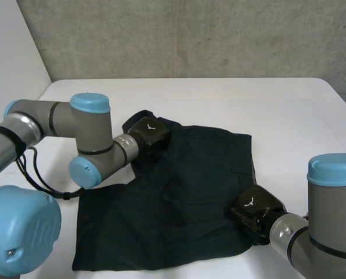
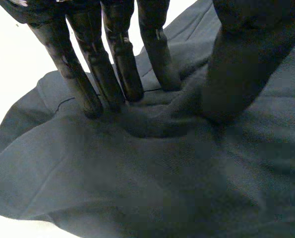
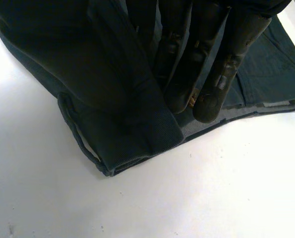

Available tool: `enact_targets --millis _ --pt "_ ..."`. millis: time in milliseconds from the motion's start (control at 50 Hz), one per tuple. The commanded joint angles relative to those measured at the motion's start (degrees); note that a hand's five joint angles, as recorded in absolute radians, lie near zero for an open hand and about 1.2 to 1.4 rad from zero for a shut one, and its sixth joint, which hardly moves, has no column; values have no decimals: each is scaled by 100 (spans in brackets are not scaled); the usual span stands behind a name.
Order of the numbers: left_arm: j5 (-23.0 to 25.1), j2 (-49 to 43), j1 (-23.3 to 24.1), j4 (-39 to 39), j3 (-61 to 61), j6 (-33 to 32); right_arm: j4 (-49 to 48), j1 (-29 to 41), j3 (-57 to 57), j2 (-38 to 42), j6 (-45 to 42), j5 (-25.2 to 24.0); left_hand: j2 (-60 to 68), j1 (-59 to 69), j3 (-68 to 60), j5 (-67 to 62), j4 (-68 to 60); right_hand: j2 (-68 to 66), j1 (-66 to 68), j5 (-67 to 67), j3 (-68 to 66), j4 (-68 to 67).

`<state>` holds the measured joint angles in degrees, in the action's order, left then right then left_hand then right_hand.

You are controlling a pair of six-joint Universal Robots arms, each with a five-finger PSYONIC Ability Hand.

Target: Fold the shorts.

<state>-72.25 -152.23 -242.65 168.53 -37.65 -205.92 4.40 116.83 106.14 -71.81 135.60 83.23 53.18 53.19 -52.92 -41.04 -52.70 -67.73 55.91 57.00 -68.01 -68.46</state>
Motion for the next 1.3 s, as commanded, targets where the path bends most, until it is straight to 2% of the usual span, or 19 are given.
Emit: enact_targets --millis 20,80,160,240,340,440,520,560,600,700,760,880,1080,1160,1300 --pt "-148 -18 -19 13 73 -237 -9 -20 3 -9 -8 0 2682 2681 -2708 -2896 -2730 -1227 2409 1300 -1199 -1154" --pt "-411 18 -45 13 56 -369 0 -38 3 -9 -8 0 2682 2681 -2708 -2896 -2730 -1227 2409 1300 -1199 -1154" --pt "-1306 140 16 -22 -84 -694 -9 -47 21 -9 -7 0 2682 2681 -2708 -2896 -2730 -1227 2409 1300 -1199 -1154" --pt "-1913 604 -36 -22 -706 -783 0 -38 21 -9 1 0 2682 2681 -2708 -2896 -2730 -1227 2409 1300 -1199 -1154" --pt "-2152 1396 -133 136 -1727 -739 0 -29 30 -9 1 0 2682 2681 -2708 -2896 -2730 -1227 2409 1300 -1199 -1154" --pt "-2258 1801 -238 391 -2510 -712 0 -20 38 -9 1 0 2618 2617 -2644 -2831 -2665 -1227 2409 1300 -1199 -1154" --pt "-2477 1925 -256 409 -2897 -651 0 -20 47 -9 1 0 1444 1443 -1470 -1657 -1491 -1227 2409 1300 -1199 -1154" --pt "-2661 2021 -247 409 -2976 -555 -9 -29 47 -9 1 0 52 51 -78 -266 -100 -1227 2409 1300 -1199 -1154" --pt "-2732 2109 -239 426 -2977 -475 -9 -29 56 -9 1 0 -142 -142 115 -72 94 -1227 2409 1300 -1199 -1154" --pt "-2680 2364 -247 567 -2872 -229 -18 -29 56 -18 1 0 -1133 -1134 1107 919 1085 -1227 2409 1300 -1199 -1154" --pt "-2426 2417 -239 637 -2731 -132 -18 -38 65 -9 1 0 -1285 -1286 1259 1071 1237 -1227 2409 1300 -1199 -1154" --pt "-1495 2373 -265 620 -2573 -123 -18 -47 100 -9 1 0 -1303 -1303 1276 1089 1255 -1227 2409 1300 -1199 -1154" --pt "-1335 2180 -274 356 -2625 -150 -53 -47 144 -18 1 0 -1286 -1287 1260 1072 1238 -1227 2409 1300 -1199 -1154" --pt "-1388 1908 -274 347 -2529 -176 -62 -38 153 -18 1 0 -884 -885 858 670 836 -1227 2409 1300 -1199 -1154" --pt "-1642 1582 -344 356 -2318 -352 -70 -38 161 -9 1 0 2073 2072 -2099 -2287 -2121 -1227 2409 1300 -1199 -1154"
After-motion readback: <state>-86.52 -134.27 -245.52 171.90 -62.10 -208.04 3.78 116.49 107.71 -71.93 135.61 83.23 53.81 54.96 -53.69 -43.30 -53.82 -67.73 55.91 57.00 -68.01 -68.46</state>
